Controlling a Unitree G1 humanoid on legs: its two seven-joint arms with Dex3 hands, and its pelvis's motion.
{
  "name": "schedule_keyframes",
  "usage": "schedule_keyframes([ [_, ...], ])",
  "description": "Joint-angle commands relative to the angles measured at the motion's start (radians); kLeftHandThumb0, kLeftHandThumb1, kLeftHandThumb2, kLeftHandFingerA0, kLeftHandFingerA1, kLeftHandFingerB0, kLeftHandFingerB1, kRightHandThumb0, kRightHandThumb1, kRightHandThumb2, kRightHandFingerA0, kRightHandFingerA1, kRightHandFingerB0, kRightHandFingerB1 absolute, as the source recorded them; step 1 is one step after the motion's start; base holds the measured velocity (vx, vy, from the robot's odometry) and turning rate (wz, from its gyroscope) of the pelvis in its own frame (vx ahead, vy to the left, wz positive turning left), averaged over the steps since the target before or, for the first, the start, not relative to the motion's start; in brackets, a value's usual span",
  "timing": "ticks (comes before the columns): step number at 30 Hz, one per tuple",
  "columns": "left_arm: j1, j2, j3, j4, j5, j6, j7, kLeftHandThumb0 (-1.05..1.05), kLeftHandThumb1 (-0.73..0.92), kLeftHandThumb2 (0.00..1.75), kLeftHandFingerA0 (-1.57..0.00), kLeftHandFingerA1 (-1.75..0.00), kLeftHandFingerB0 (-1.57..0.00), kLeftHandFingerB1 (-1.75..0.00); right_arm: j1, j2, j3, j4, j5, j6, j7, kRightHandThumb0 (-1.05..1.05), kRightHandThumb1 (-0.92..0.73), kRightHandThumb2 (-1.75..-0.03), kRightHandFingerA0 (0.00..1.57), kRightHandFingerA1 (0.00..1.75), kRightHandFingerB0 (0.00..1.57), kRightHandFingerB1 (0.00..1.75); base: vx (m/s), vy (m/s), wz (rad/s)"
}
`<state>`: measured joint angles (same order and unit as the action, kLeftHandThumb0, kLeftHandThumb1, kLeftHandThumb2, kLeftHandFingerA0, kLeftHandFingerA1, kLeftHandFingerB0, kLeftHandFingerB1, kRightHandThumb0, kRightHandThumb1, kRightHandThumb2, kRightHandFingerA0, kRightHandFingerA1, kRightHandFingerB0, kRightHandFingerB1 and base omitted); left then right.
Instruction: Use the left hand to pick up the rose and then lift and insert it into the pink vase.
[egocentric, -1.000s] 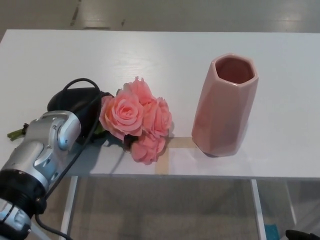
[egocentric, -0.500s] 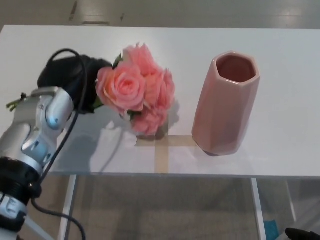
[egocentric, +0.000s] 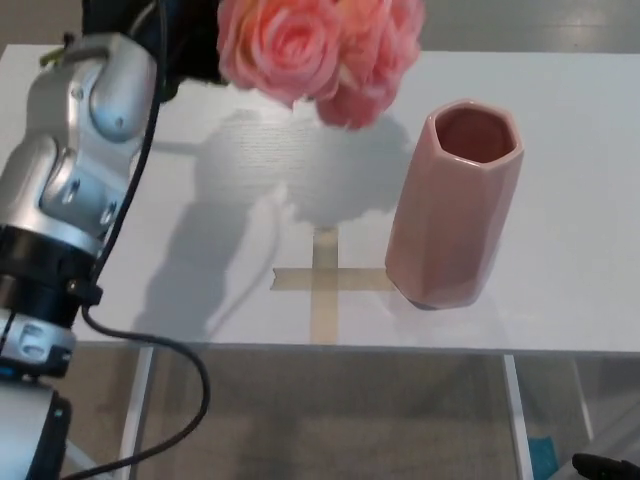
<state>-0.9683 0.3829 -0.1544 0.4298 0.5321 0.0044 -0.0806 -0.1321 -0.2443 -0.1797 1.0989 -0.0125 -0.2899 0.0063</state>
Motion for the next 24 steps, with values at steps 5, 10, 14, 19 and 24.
schedule_keyframes([
  [5,-0.099,-0.227,0.249,-0.127,-0.377,0.345,-0.109,-0.21,0.83,0.65,-0.79,-1.48,-0.7,-1.07,0.006,-0.008,0.005,0.01,0.003,0.014,0.006,-0.24,-0.63,-0.59,0.58,0.49,0.56,0.48,0.0,0.0,0.0],
  [10,-0.159,-0.275,0.319,-0.145,-0.438,0.453,-0.128,-0.23,0.8,0.7,-0.88,-1.47,-0.74,-1.07,0.002,-0.01,0.004,0.011,0.005,0.015,0.011,-0.24,-0.63,-0.59,0.59,0.49,0.56,0.48,0.0,0.0,0.0],
  [14,-0.234,-0.356,0.415,-0.178,-0.545,0.588,-0.097,-0.21,0.82,0.64,-1.07,-1.36,-0.8,-0.87,0.001,-0.012,0.009,0.007,-0.001,0.017,0.008,-0.24,-0.63,-0.58,0.59,0.49,0.56,0.47,0.0,0.0,0.0],
  [19,-0.288,-0.402,0.475,-0.217,-0.613,0.691,-0.092,-0.2,0.78,0.65,-1.13,-1.41,-0.84,-0.75,0.002,-0.013,0.012,0.003,-0.005,0.02,0.008,-0.24,-0.63,-0.58,0.58,0.49,0.56,0.47,0.0,0.0,0.0],
  [24,-0.299,-0.393,0.446,-0.238,-0.582,0.692,-0.125,-0.2,0.79,0.63,-1.13,-1.4,-0.83,-0.78,0.003,-0.016,0.014,0.002,-0.007,0.021,0.01,-0.24,-0.63,-0.58,0.59,0.49,0.56,0.47,0.0,0.0,0.0],
])
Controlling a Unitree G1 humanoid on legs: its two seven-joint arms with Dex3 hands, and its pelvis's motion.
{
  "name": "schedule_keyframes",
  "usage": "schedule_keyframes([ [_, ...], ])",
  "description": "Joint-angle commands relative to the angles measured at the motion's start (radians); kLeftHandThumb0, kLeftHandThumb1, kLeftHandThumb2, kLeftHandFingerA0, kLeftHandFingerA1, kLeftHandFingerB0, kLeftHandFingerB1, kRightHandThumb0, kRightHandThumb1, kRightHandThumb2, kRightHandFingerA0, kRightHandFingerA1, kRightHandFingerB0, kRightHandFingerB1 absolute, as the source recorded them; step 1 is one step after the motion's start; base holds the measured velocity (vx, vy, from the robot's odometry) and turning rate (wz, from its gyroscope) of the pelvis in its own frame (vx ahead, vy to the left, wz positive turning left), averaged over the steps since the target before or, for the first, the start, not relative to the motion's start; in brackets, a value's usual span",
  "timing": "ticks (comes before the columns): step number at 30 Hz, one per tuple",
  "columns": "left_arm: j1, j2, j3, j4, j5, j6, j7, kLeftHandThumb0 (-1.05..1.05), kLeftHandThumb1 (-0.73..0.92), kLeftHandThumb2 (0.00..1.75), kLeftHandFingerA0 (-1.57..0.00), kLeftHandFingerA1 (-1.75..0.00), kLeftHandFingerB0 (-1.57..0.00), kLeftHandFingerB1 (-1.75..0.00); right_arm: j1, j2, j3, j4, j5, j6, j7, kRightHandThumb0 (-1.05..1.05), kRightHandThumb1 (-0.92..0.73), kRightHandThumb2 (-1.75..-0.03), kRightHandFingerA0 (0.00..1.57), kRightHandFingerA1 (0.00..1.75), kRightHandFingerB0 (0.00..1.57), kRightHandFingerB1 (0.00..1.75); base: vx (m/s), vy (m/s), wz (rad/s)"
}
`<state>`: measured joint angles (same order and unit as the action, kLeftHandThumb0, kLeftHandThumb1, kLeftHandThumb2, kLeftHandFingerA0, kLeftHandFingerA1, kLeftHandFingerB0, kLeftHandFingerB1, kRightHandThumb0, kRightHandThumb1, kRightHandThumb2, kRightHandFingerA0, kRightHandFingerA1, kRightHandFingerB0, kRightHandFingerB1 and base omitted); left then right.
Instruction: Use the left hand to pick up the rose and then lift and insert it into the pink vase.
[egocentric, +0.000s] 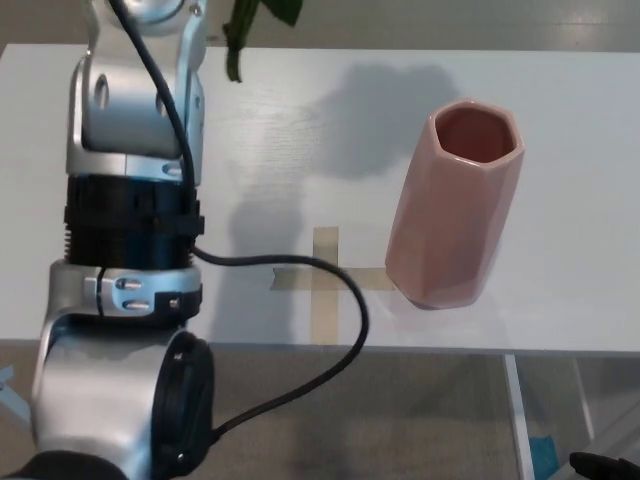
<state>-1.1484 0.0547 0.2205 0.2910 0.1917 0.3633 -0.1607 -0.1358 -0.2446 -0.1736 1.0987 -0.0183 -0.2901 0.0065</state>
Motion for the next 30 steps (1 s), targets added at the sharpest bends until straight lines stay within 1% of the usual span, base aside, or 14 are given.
schedule_keyframes([
  [1,-0.121,-0.064,0.069,-0.104,-0.239,0.338,-0.045,-0.2,0.79,0.63,-1.13,-1.4,-0.83,-0.78,0.007,-0.016,0.008,0.001,-0.001,0.021,0.01,-0.24,-0.63,-0.58,0.59,0.49,0.56,0.47,0.0,0.0,0.0],
  [2,-0.126,-0.061,0.061,-0.105,-0.234,0.338,-0.051,-0.27,0.72,0.76,-1.13,-1.36,-0.8,-0.82,0.008,-0.014,0.009,-0.003,-0.002,0.022,0.01,-0.24,-0.63,-0.58,0.59,0.49,0.56,0.47,0.0,0.0,0.0],
  [7,-0.15,-0.059,0.051,-0.105,-0.235,0.357,-0.053,-0.27,0.73,0.76,-1.12,-1.37,-0.8,-0.88,0.002,-0.014,0.01,0.006,-0.003,0.024,0.012,-0.24,-0.63,-0.58,0.59,0.49,0.56,0.47,0.0,0.0,0.0],
  [8,-0.155,-0.059,0.048,-0.104,-0.238,0.359,-0.052,-0.2,0.8,0.64,-1.1,-1.39,-0.78,-0.9,0.002,-0.014,0.01,0.007,-0.003,0.023,0.012,-0.24,-0.63,-0.58,0.59,0.49,0.56,0.47,0.0,0.0,0.0],
  [9,-0.163,-0.061,0.045,-0.102,-0.241,0.361,-0.05,-0.2,0.8,0.64,-1.1,-1.39,-0.78,-0.9,0.003,-0.014,0.009,0.009,-0.002,0.023,0.013,-0.24,-0.63,-0.58,0.59,0.49,0.56,0.47,0.0,0.0,0.0],
  [11,-0.173,-0.066,0.05,-0.103,-0.252,0.375,-0.04,-0.2,0.8,0.64,-1.1,-1.4,-0.77,-0.91,0.002,-0.014,0.009,0.008,-0.001,0.024,0.014,-0.24,-0.63,-0.58,0.59,0.49,0.57,0.48,0.0,0.0,0.0],
  [12,-0.192,-0.077,0.056,-0.096,-0.266,0.387,-0.029,-0.25,0.75,0.76,-1.09,-1.36,-0.78,-0.91,-0.002,-0.015,0.008,0.011,0.001,0.026,0.015,-0.24,-0.63,-0.58,0.59,0.49,0.56,0.48,0.0,0.0,0.0],
  [13,-0.198,-0.08,0.057,-0.097,-0.27,0.395,-0.024,-0.25,0.75,0.76,-1.09,-1.35,-0.78,-0.91,-0.003,-0.015,0.008,0.011,0.001,0.026,0.015,-0.24,-0.63,-0.58,0.59,0.49,0.57,0.48,0.0,0.0,0.0],
  [14,-0.202,-0.083,0.057,-0.1,-0.274,0.402,-0.019,-0.2,0.8,0.65,-1.09,-1.4,-0.78,-0.91,-0.004,-0.015,0.009,0.011,0.001,0.026,0.015,-0.24,-0.63,-0.58,0.59,0.49,0.56,0.48,0.0,0.0,0.0],
  [17,-0.211,-0.092,0.055,-0.11,-0.285,0.423,-0.006,-0.2,0.8,0.65,-1.09,-1.41,-0.78,-0.9,-0.007,-0.014,0.009,0.013,0.002,0.027,0.016,-0.24,-0.63,-0.58,0.59,0.49,0.56,0.48,0.0,0.0,0.0],
  [25,-0.229,-0.163,0.056,-0.18,-0.342,0.503,0.06,-0.23,0.77,0.65,-1.05,-1.4,-0.78,-0.6,0.006,-0.015,0.011,0.001,0.005,0.019,0.029,-0.23,-0.63,-0.58,0.6,0.5,0.57,0.48,0.0,0.0,0.0],
  [27,-0.23,-0.167,0.05,-0.177,-0.348,0.502,0.065,-0.23,0.77,0.65,-1.05,-1.4,-0.79,-0.66,0.01,-0.017,0.009,-0.001,0.006,0.018,0.031,-0.23,-0.63,-0.58,0.6,0.5,0.57,0.48,0.0,0.0,0.0],
  [28,-0.225,-0.169,0.034,-0.176,-0.354,0.492,0.049,-0.2,0.79,0.63,-1.07,-1.39,-0.79,-0.83,0.012,-0.017,0.011,0.001,0.004,0.02,0.031,-0.23,-0.63,-0.58,0.6,0.5,0.57,0.48,0.0,0.0,0.0],
  [30,-0.214,-0.171,0.023,-0.181,-0.361,0.49,0.047,-0.2,0.78,0.65,-1.05,-1.43,-0.78,-0.87,0.022,-0.017,0.011,0.001,0.003,0.016,0.032,-0.23,-0.63,-0.58,0.6,0.5,0.57,0.48,0.0,0.0,0.0],
])
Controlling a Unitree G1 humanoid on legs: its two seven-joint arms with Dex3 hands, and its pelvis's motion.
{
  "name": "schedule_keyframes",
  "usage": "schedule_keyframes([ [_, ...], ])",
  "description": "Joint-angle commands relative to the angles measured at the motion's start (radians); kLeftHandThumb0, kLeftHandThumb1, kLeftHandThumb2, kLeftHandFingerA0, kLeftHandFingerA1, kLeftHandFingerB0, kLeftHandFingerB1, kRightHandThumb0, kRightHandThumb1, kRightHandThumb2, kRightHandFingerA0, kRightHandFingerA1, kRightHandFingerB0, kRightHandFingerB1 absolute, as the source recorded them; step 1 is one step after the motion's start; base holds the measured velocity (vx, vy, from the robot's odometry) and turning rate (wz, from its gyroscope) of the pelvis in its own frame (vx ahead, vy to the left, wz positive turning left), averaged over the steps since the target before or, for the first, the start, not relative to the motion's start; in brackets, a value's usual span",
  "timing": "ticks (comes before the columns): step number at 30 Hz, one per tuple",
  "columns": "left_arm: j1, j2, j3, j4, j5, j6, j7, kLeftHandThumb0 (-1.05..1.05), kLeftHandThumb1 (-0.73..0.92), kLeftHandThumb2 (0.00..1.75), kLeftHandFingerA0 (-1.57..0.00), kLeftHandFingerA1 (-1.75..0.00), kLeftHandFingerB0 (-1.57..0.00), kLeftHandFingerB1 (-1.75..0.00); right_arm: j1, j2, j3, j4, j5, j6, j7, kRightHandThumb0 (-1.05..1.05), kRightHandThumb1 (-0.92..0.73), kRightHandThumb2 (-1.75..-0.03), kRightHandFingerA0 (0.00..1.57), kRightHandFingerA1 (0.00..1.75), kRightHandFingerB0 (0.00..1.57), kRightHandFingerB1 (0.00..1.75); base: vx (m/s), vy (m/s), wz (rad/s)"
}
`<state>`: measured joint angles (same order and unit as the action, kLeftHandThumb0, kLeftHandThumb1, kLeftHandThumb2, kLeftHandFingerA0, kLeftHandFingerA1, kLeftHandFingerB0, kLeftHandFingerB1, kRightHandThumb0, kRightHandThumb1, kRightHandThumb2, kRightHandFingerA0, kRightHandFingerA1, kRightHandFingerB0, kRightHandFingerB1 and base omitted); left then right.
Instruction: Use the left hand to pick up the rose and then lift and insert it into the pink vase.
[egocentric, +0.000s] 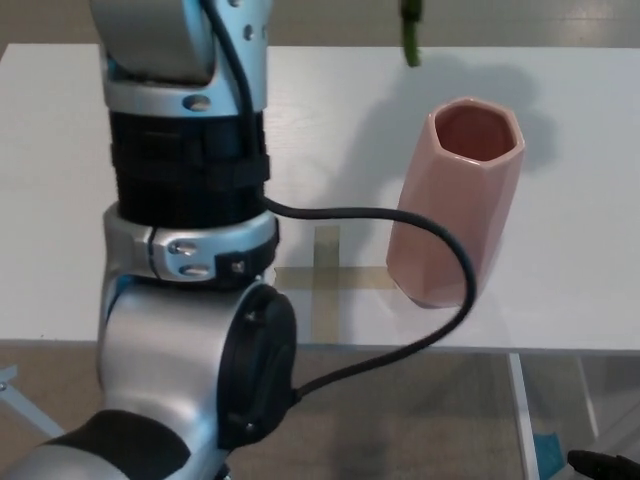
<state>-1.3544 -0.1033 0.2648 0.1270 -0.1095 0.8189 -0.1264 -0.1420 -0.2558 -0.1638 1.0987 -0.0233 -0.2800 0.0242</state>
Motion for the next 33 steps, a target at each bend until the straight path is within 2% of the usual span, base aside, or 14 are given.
schedule_keyframes([
  [1,-0.004,-0.013,-0.031,-0.017,-0.063,0.03,0.013,-0.18,0.8,0.63,-1.06,-1.41,-0.76,-0.92,0.027,-0.006,0.0,0.004,0.009,0.007,0.014,-0.23,-0.63,-0.58,0.6,0.5,0.57,0.48,0.0,0.0,0.0],
  [6,0.048,-0.027,-0.077,-0.047,-0.07,0.022,0.022,-0.17,0.79,0.66,-1.05,-1.41,-0.78,-0.91,0.061,-0.002,0.002,-0.007,0.008,0.002,0.015,-0.23,-0.63,-0.58,0.6,0.5,0.57,0.48,0.0,0.0,0.0],
  [8,0.062,-0.027,-0.099,-0.037,-0.064,0.007,0.021,-0.19,0.79,0.68,-0.96,-1.43,-0.76,-0.9,0.06,0.0,0.003,-0.007,0.006,0.004,0.014,-0.23,-0.63,-0.58,0.6,0.5,0.57,0.48,0.0,0.0,0.0],
  [12,0.071,-0.015,-0.136,-0.009,-0.05,-0.019,0.017,-0.19,0.8,0.63,-0.99,-1.4,-0.79,-0.82,0.052,0.0,-0.001,-0.003,0.012,0.009,0.02,-0.23,-0.63,-0.58,0.6,0.5,0.56,0.48,0.0,0.0,0.0],
  [21,0.078,0.019,-0.198,0.017,-0.023,-0.046,0.03,-0.19,0.79,0.66,-0.97,-1.42,-0.79,-0.79,0.059,0.001,0.001,-0.011,0.011,-0.001,0.025,-0.23,-0.63,-0.58,0.6,0.5,0.56,0.48,0.0,0.0,0.0],
  [28,0.072,0.022,-0.213,0.037,-0.028,-0.069,0.03,-0.19,0.81,0.63,-0.96,-1.42,-0.78,-0.82,0.062,0.004,0.0,-0.024,0.011,0.004,0.021,-0.24,-0.63,-0.58,0.6,0.5,0.57,0.48,0.0,0.0,0.0],
  [33,0.064,0.015,-0.214,0.046,-0.038,-0.08,0.029,-0.19,0.81,0.64,-0.93,-1.47,-0.74,-0.91,0.061,0.006,0.001,-0.025,0.01,0.006,0.019,-0.24,-0.63,-0.58,0.6,0.5,0.57,0.48,0.0,0.0,0.0],
])
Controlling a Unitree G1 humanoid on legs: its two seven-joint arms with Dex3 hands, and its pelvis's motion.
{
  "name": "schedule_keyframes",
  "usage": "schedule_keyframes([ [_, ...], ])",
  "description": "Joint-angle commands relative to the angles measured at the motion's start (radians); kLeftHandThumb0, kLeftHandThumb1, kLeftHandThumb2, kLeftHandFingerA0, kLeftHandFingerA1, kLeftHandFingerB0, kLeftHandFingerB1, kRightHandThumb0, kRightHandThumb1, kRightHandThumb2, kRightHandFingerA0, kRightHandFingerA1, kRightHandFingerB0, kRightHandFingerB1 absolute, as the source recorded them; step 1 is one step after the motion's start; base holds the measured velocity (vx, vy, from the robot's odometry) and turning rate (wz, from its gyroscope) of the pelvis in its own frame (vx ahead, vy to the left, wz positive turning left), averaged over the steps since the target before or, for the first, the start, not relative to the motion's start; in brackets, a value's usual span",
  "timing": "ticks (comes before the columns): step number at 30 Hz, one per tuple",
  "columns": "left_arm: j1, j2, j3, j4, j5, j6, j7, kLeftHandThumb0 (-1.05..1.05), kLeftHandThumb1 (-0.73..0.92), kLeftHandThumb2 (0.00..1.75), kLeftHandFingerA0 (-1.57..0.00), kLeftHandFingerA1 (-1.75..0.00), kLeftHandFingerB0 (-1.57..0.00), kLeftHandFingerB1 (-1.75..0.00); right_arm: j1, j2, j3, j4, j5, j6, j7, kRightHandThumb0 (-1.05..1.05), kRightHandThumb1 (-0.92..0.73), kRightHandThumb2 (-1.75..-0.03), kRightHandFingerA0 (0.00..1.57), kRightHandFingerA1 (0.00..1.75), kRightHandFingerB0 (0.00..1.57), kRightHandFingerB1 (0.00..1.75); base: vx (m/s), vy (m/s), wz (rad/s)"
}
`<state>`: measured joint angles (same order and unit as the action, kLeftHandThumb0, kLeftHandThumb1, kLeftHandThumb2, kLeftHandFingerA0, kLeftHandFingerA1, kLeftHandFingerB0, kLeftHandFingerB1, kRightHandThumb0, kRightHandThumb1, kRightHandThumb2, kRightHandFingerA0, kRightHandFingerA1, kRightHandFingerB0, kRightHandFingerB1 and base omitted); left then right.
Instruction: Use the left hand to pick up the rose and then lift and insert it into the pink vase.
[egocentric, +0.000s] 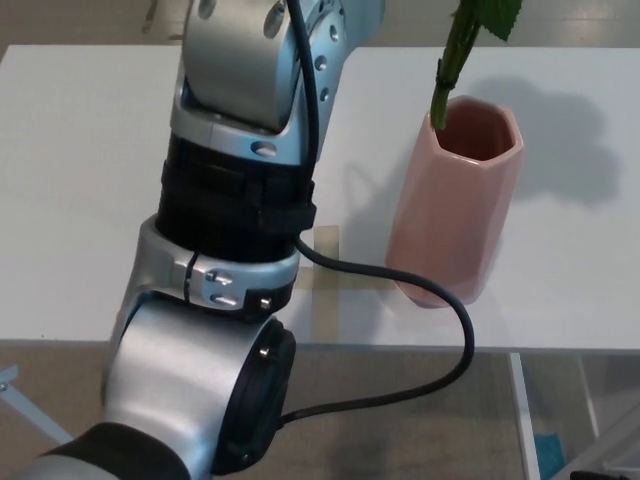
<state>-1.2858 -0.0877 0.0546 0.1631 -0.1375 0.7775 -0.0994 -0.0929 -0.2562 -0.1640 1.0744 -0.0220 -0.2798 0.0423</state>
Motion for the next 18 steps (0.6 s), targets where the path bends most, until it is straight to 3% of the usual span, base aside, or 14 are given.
schedule_keyframes([
  [1,-0.009,-0.001,-0.004,0.016,-0.011,-0.043,0.002,-0.19,0.81,0.64,-0.94,-1.49,-0.74,-0.94,0.009,0.006,0.002,0.0,0.008,0.006,0.0,-0.24,-0.63,-0.58,0.6,0.5,0.57,0.48,0.0,0.0,0.0],
  [18,-0.02,-0.041,-0.036,0.036,-0.001,-0.062,0.034,-0.19,0.82,0.64,-0.94,-1.46,-0.78,-0.85,0.0,0.006,-0.001,0.0,0.013,0.013,0.01,-0.24,-0.63,-0.58,0.61,0.51,0.57,0.48,0.0,0.0,0.0],
])
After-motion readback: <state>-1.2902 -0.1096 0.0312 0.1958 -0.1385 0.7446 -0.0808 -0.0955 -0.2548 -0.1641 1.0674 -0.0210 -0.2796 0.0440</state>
